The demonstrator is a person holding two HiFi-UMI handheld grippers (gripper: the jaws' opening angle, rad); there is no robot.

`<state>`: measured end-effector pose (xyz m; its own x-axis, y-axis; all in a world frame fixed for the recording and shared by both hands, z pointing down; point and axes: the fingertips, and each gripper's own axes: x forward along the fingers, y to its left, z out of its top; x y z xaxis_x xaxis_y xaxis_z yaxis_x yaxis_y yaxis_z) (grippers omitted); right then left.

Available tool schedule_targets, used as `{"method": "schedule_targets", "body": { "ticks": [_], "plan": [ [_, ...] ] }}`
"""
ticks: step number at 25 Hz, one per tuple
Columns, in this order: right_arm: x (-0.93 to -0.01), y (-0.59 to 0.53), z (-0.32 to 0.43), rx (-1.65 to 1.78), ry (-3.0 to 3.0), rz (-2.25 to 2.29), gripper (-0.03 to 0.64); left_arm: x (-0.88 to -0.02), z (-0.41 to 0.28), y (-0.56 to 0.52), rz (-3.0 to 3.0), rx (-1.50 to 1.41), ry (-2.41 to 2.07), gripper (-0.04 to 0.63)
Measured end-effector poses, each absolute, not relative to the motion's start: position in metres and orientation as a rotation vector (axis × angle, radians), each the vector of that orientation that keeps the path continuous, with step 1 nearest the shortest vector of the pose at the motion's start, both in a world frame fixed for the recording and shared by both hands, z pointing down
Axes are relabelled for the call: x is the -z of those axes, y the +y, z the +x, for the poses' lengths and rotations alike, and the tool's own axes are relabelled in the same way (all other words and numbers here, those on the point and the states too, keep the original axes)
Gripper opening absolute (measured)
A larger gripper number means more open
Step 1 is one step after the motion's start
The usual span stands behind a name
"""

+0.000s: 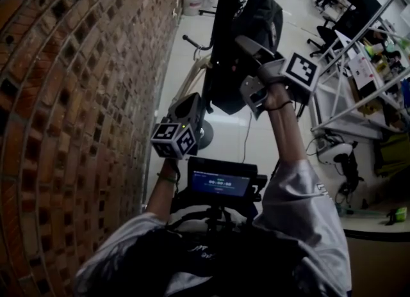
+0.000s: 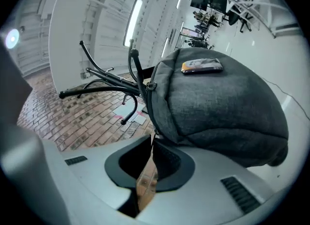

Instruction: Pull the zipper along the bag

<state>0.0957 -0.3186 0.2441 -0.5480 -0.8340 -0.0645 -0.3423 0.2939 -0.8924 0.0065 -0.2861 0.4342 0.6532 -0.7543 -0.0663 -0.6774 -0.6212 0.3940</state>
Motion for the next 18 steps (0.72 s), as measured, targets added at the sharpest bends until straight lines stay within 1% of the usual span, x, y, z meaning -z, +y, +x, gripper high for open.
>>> {"method": "schedule_targets", "body": {
  "ticks": [11, 18],
  "plan": [
    [-0.233, -0.325, 0.106, 1.416, 1.86, -0.818, 0.025, -0.431, 0.015, -0.287, 2.555, 0.312, -1.158, 0.002],
    [-0.228, -0.327, 0.108, 1.487, 1.789, -0.73, 0.026, -0.433, 0.017, -0.284, 2.551, 0.287, -1.16, 0.002]
  ]
}}
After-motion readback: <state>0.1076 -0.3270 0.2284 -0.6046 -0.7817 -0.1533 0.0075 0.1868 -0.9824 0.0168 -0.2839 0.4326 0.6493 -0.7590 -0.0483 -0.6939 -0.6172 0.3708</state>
